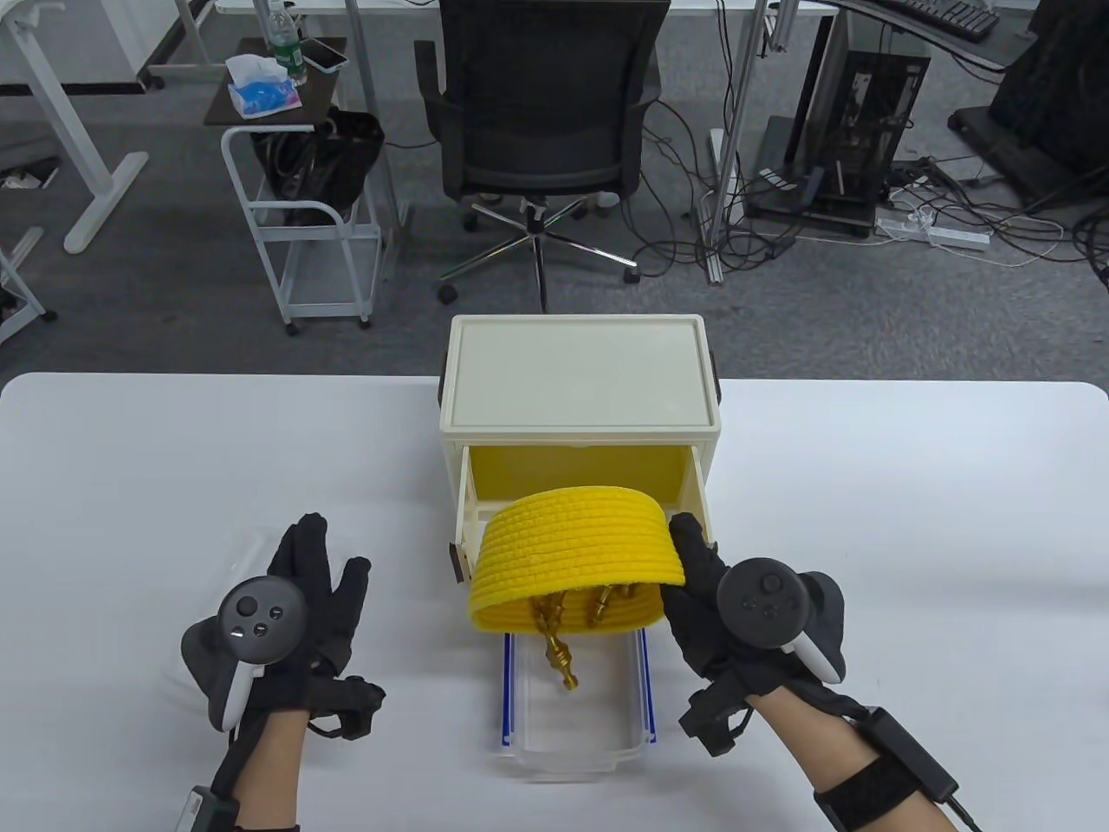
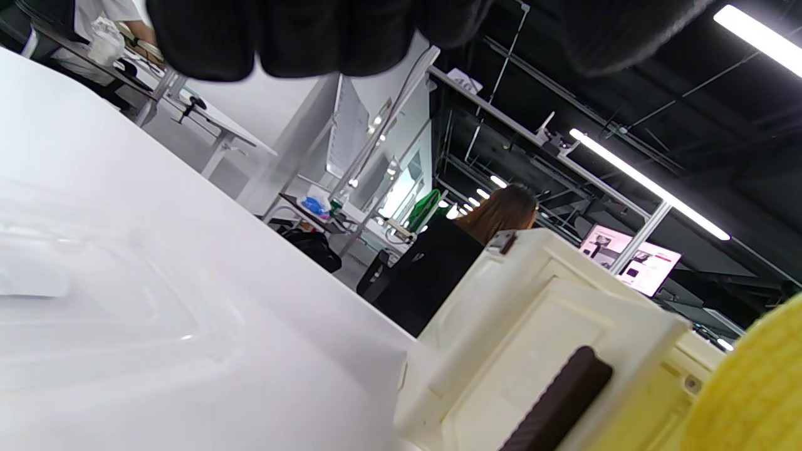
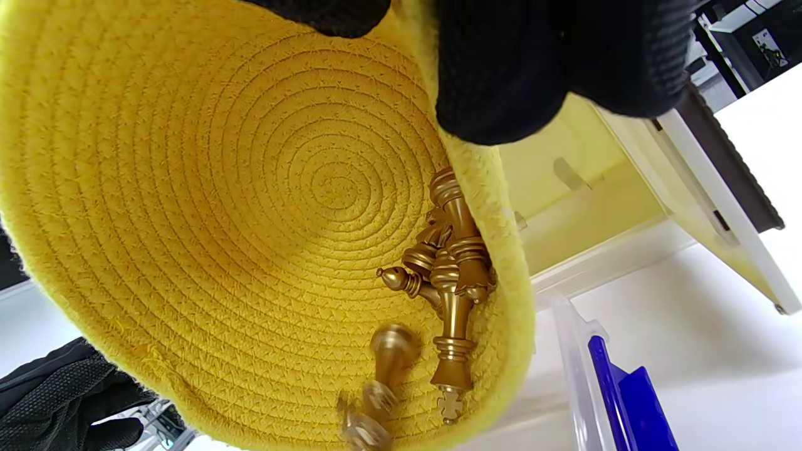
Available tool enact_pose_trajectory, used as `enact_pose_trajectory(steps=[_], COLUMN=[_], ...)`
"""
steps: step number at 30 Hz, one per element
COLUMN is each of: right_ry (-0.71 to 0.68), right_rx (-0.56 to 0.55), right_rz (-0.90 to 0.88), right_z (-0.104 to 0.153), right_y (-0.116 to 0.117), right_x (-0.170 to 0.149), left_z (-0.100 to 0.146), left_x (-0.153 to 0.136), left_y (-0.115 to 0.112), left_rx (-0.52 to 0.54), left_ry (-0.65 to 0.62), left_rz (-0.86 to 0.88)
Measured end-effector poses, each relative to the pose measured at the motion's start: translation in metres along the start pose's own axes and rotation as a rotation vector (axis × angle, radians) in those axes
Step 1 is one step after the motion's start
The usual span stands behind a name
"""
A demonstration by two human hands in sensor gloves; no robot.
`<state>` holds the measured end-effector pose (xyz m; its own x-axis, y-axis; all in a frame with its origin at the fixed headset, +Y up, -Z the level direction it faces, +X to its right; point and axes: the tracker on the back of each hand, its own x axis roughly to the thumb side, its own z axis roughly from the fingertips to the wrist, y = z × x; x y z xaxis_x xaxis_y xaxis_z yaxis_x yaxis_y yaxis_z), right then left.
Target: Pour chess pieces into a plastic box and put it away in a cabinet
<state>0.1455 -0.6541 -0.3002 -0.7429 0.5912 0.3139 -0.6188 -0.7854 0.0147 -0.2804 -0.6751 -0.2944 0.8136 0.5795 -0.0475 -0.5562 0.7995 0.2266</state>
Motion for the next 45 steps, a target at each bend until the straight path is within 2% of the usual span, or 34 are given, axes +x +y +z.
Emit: enact_pose_trajectory(steps=[17, 23, 26, 31, 36, 39, 45], right_ry=[-0.12, -0.109, -0.062, 0.061, 0.17, 0.22, 0.34], right_rx=[-0.095, -0.111, -0.106, -0.104, -0.211, -0.281, -0.464], right_rz=[0.176, 0.141, 0.012, -0.406, -0.788, -1.018, -1.228], right_z=[0.008, 0.008, 0.004, -0.008, -0.018, -0.029, -0.038], right_y=[0.0, -0.003, -0.011, -0.031, -0.055, -0.066, -0.069], right_x=[0.009, 0.007, 0.0, -0.026, -0.062, -0.097, -0.165], left_z=[0.0, 0.0, 0.0, 0.0, -0.001, -0.001, -0.004], left_x=[0.0, 0.0, 0.0, -0.002, -0.006, -0.007, -0.014], left_y=[0.0, 0.0, 0.0, 0.0, 0.0, 0.0, -0.006], left_rx=[-0.001, -0.002, -0.001, 0.0, -0.003, -0.001, -0.018], left_ry=[0.002, 0.002, 0.003, 0.011, 0.027, 0.033, 0.06], left_rz=[-0.005, -0.007, -0.005, 0.002, 0.0, 0.005, -0.033])
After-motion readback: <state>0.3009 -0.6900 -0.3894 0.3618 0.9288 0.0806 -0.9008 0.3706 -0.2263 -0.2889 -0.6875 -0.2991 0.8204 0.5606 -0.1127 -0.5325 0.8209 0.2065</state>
